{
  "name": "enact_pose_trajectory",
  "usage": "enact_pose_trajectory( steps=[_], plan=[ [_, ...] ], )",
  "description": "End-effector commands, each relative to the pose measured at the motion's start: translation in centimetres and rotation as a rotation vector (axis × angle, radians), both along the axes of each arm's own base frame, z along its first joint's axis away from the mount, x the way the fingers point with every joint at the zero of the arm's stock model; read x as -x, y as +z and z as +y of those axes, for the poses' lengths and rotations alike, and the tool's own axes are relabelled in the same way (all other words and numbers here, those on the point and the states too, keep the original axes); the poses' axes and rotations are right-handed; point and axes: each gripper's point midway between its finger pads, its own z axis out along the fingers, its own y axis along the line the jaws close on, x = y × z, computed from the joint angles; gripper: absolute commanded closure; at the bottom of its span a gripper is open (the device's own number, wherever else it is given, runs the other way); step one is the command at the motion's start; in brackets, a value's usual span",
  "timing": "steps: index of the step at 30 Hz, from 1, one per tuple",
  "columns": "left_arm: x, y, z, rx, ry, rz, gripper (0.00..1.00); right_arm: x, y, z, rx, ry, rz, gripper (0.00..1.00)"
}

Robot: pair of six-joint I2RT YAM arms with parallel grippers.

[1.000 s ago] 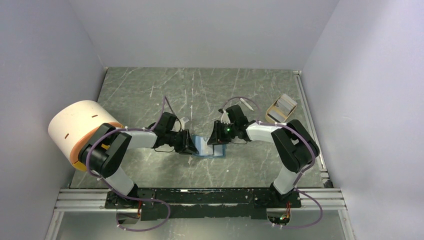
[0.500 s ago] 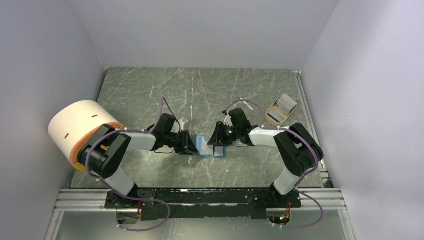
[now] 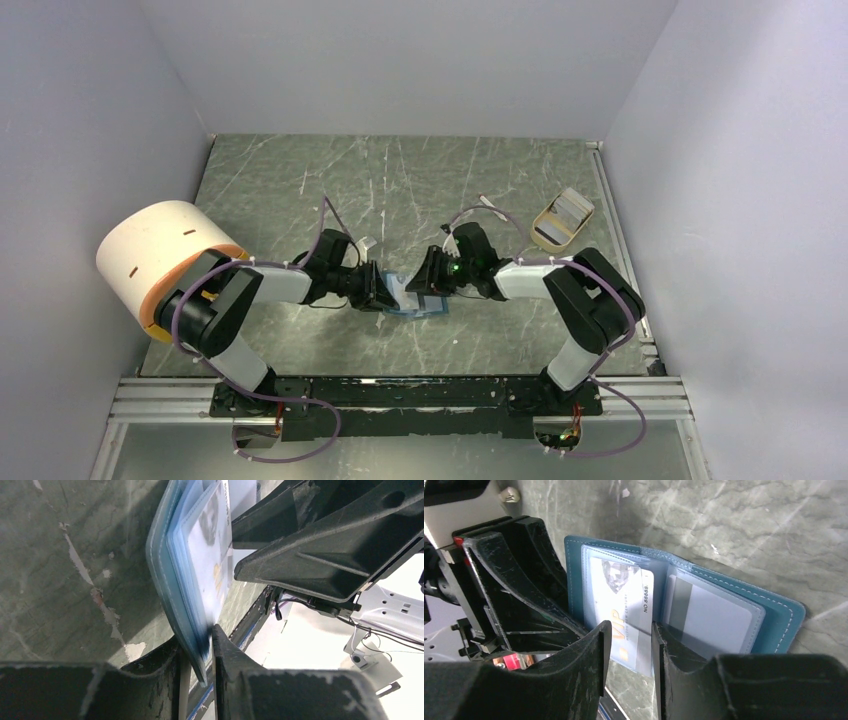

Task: Put the credit cards into the card holder
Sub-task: Insert the credit card into the card holder.

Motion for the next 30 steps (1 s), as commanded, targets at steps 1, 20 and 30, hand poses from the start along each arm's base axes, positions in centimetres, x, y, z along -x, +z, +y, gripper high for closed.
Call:
enact_pose_trajectory(
  steps=[1,20,30],
  plan=[
    [-0.3,1.5,-0.7,0.058,-0.019,-0.05,0.75,0.3,1.1,1.3,-0.08,0.011,-0.003,0.62],
    [-0.4,1.0,-0.7,0.049,-0.021,-0.043,0.89,0.8,-0.5,0.3,-0.026,-0.018,0.023,0.58],
    [-0.6,1.5,-0.8,0.055,-0.016,-0.053,0.8,1.0,1.0,1.7,-0.144,-0.003,0.035,0.6]
  ],
)
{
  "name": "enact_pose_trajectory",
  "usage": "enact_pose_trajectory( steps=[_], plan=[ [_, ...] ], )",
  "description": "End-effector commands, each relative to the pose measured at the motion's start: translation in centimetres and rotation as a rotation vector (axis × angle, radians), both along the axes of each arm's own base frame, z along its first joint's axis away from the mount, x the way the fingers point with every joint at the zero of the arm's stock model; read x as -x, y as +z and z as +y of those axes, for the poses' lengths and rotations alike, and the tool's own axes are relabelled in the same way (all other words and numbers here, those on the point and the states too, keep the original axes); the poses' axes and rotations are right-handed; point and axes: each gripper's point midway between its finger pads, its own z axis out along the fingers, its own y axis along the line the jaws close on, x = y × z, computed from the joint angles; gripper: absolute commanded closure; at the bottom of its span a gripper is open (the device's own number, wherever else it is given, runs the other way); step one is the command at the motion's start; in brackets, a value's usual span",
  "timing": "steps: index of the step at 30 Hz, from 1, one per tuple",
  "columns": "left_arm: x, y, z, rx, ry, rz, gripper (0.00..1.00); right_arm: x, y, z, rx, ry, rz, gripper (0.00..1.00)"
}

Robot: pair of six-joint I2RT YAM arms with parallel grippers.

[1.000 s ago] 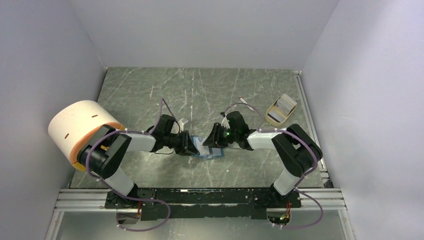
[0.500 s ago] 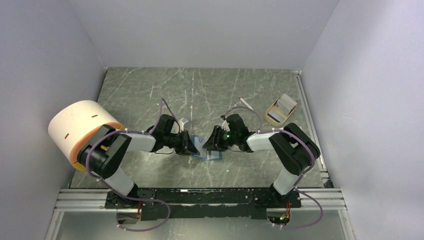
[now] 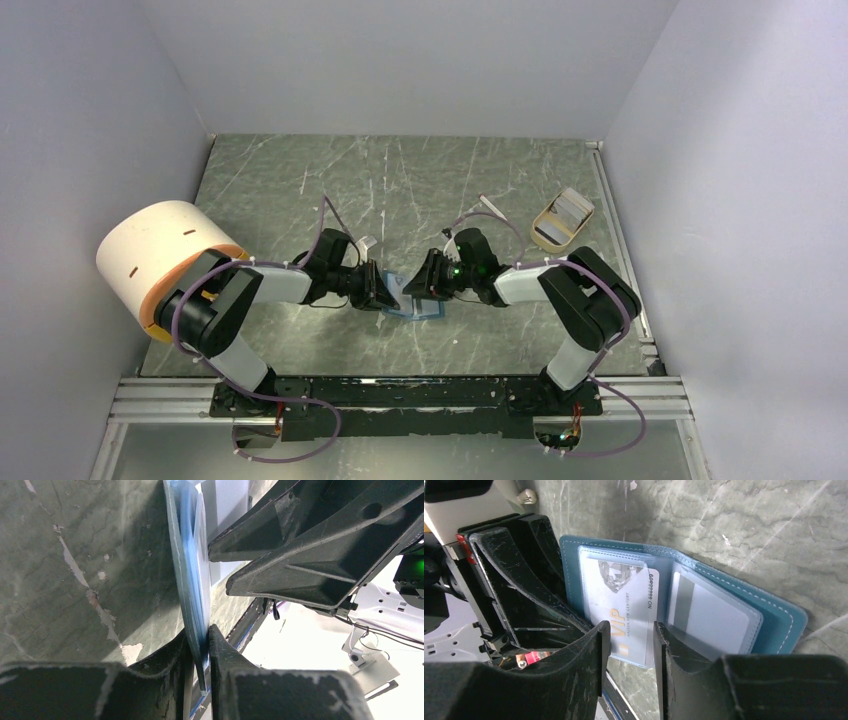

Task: Put the credit cards into the card holder
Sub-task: Insert the credit card into the card holder.

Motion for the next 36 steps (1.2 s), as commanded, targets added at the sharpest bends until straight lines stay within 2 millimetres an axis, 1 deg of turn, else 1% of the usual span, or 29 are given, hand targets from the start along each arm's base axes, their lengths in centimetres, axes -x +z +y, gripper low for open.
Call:
enact_pose_trajectory(
  steps=[1,6,11,15,22,25,30,33,36],
  plan=[
    [-0.5,1.2,-0.6,0.043,-0.015,-0.049,0.79,0.3,1.1,1.1,-0.079,0.018,-0.002,0.6],
    [-0.5,1.3,-0.7,0.048,-0.018,-0.051,0.78,0.7,1.2,1.5,-0.111,0.029,0.014,0.6],
    [-0.8,1.8,-0.9,0.053,-0.021,-0.057,0.69,0.9,0.6,1.4,-0.104,0.025,0.027,0.61],
    [-1.0,2.0,-0.6,0.027,-0.014,-0.072,0.66,0.4,0.3,0.7,-0.038,0.021,-0.009,0.62],
    [-1.6,2.3,-0.2,0.018,0.014,-0.087,0.66,-1.2,0.6,-1.1,0.093,-0.009,-0.09,0.72],
    [-1.9,2.5,-0.1,0.02,0.028,-0.095,0.69,-1.5,0.6,-1.4,0.121,-0.012,-0.11,0.75],
    [-2.1,2.7,-0.1,0.022,0.022,-0.098,0.8,-1.9,-0.1,-1.9,0.168,-0.01,-0.123,0.77],
    [-2.1,2.8,-0.2,0.027,0.017,-0.104,0.9,-2.1,-0.8,-2.2,0.197,-0.01,-0.13,0.77],
    [-2.1,3.3,-0.5,0.054,0.001,-0.115,0.91,-2.1,-1.8,-2.5,0.224,-0.01,-0.128,0.77]
  ],
)
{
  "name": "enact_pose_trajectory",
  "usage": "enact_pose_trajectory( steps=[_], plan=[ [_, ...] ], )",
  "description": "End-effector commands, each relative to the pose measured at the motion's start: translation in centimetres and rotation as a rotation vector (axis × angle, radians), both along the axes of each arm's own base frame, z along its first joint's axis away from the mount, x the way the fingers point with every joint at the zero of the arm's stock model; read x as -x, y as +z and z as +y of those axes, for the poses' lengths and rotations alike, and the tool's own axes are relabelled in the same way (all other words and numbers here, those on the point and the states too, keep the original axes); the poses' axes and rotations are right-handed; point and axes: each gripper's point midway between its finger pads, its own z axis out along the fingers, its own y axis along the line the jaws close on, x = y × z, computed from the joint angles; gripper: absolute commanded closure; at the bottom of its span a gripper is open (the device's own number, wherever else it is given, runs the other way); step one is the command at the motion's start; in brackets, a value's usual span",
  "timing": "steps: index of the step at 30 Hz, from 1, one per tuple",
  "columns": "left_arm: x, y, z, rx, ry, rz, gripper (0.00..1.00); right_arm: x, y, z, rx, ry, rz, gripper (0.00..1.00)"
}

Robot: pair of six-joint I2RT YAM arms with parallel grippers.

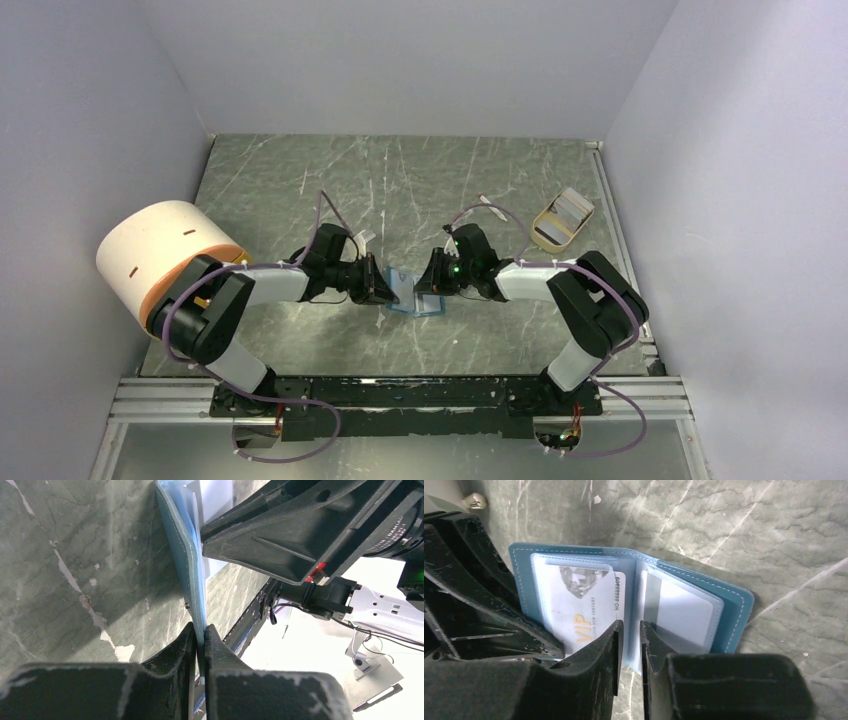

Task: Put the credit cards into the card holder
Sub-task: Insert the credit card into the card holder.

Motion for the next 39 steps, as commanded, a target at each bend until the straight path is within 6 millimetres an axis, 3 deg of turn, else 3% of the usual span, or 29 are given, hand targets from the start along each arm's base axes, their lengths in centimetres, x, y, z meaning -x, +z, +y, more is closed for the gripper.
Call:
enact_pose_trajectory(
  steps=[1,4,7,15,22,32,39],
  plan=[
    [-1.0,2.3,-0.8,0.064,-0.03,-0.078,0.91,-0.7,-1.4,-0.6,0.062,-0.003,-0.019,0.77],
    [-1.1,3.2,-1.0,0.089,-0.048,-0.109,0.79,-0.3,-2.0,-0.7,0.053,-0.004,-0.004,0.78],
    [-1.2,3.4,-1.0,0.086,-0.05,-0.124,0.75,0.0,-2.3,-0.8,0.049,-0.005,0.005,0.78],
    [-1.2,3.3,-1.3,0.116,-0.052,-0.119,0.91,0.1,-2.4,-0.7,0.045,-0.001,0.006,0.78],
    [-1.0,4.4,-1.6,0.176,-0.064,-0.15,0.84,0.2,-2.6,-0.6,0.038,0.003,0.011,0.78],
    [-0.5,4.3,-1.9,0.23,-0.076,-0.125,0.91,0.3,-2.6,-0.6,0.032,0.004,0.015,0.78],
    [-0.8,2.9,-1.6,0.173,-0.051,-0.102,0.89,0.4,-2.5,-0.6,0.029,0.004,0.012,0.79]
  ],
)
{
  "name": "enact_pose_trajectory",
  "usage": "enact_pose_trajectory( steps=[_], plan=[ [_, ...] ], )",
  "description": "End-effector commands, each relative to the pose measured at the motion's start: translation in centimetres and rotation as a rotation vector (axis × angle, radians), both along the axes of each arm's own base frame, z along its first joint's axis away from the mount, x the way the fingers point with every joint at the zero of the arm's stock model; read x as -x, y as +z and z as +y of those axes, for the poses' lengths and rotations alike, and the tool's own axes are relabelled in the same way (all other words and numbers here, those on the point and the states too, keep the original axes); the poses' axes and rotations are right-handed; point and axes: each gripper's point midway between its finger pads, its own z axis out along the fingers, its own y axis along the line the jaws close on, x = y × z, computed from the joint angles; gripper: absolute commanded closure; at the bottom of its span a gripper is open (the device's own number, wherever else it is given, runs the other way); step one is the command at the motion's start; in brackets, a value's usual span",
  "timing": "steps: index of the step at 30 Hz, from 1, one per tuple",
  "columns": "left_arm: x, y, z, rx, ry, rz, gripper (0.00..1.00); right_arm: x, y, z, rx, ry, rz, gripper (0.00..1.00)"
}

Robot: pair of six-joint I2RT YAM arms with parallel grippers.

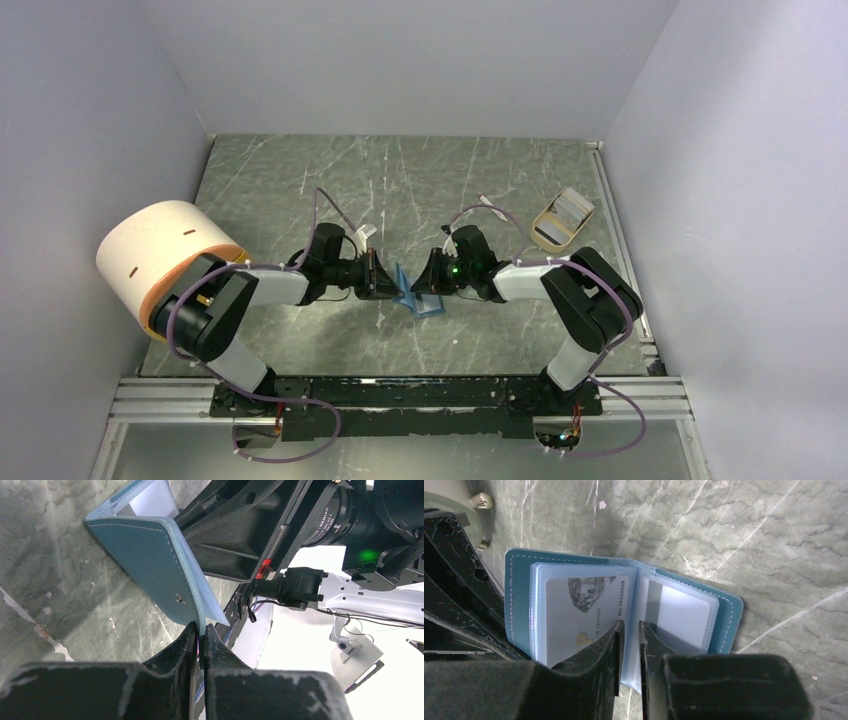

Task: Put the credit cards into the card holder
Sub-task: Insert the credit card into the card holder.

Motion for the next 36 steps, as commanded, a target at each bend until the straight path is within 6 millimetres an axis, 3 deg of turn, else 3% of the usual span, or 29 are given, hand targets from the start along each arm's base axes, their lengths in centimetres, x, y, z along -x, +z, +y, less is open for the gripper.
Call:
enact_pose_trajectory(
  steps=[1,11,21,27,30,36],
  plan=[
    [-0.6,0.2,-0.1,-0.007,-0.01,-0.03,0.87,0.7,-1.7,-1.0,0.048,-0.011,0.031,0.79],
    [-1.9,-1.9,1.6,-0.198,0.072,-0.013,0.76,0.6,-1.7,-1.0,0.047,-0.016,0.025,0.78],
    [-2.6,-1.6,1.2,-0.204,0.066,-0.027,0.73,0.0,-0.5,-1.2,0.094,-0.017,-0.024,0.78],
    [-3.0,-1.0,1.3,-0.229,0.048,-0.044,0.87,-0.9,0.8,-2.8,0.195,-0.042,-0.093,0.74],
    [-3.1,-0.7,1.8,-0.275,0.043,-0.061,0.89,-1.2,1.1,-3.5,0.229,-0.054,-0.121,0.74],
    [-3.5,1.4,0.9,-0.228,0.001,-0.101,0.91,-0.6,-0.6,-3.4,0.219,-0.049,-0.083,0.75]
  ],
)
